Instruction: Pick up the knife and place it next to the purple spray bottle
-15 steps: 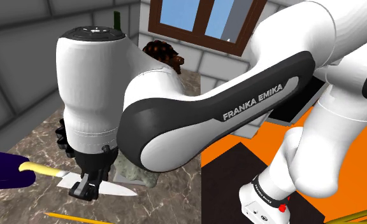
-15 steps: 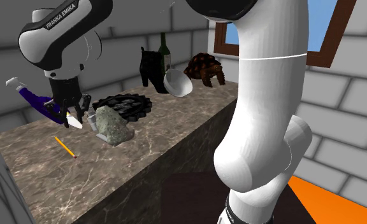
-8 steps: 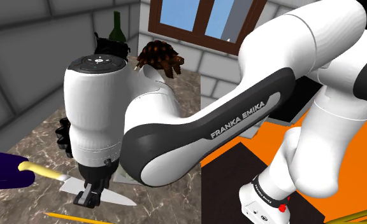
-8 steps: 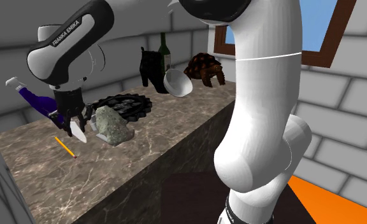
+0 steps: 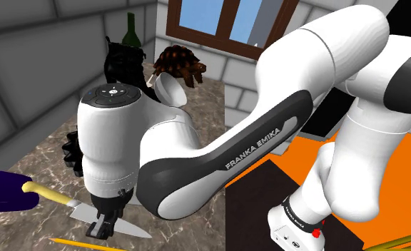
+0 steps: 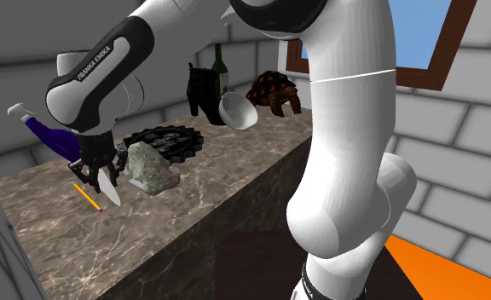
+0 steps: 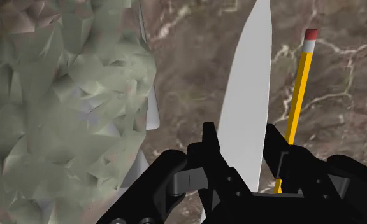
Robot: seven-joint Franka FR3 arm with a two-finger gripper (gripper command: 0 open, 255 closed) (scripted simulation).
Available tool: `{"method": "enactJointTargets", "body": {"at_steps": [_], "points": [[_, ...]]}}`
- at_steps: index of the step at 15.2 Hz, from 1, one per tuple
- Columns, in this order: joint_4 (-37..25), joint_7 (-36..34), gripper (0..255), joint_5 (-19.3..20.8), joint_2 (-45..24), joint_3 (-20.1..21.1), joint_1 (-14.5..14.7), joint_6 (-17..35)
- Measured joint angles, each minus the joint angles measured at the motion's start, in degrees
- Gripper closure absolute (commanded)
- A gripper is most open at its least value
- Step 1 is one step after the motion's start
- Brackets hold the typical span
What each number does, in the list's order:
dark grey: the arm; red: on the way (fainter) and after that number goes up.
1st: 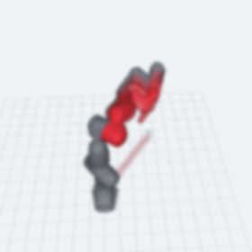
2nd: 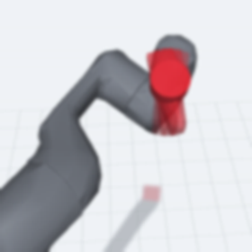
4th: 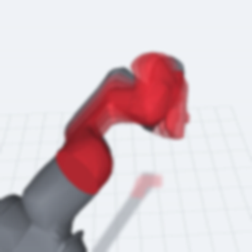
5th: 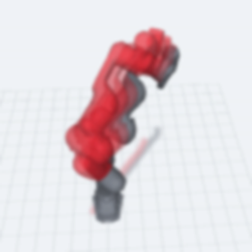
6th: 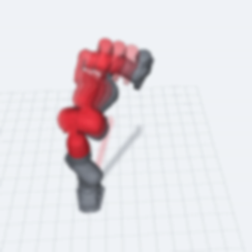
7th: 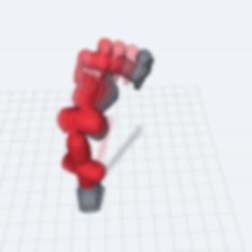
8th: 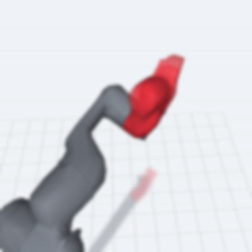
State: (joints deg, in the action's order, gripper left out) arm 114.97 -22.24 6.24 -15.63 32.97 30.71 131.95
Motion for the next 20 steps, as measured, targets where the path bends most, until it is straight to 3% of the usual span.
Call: {"method": "enactJointTargets", "body": {"at_steps": [4, 5, 11, 16, 20], "points": [[0.0, 0.0, 255, 0.0, -0.1, 0.0, 0.0, 0.1], [0.0, 0.0, 0, 0.0, -0.1, 0.0, 0.0, 0.1], [0.0, 0.0, 0, 0.1, -0.1, 0.0, 0.0, 0.1], [-2.0, 1.9, 0, -2.9, 4.0, 0.9, -1.3, -5.3], [-2.3, 2.2, 0, -3.2, 4.4, 1.0, -1.4, -6.0]]}}
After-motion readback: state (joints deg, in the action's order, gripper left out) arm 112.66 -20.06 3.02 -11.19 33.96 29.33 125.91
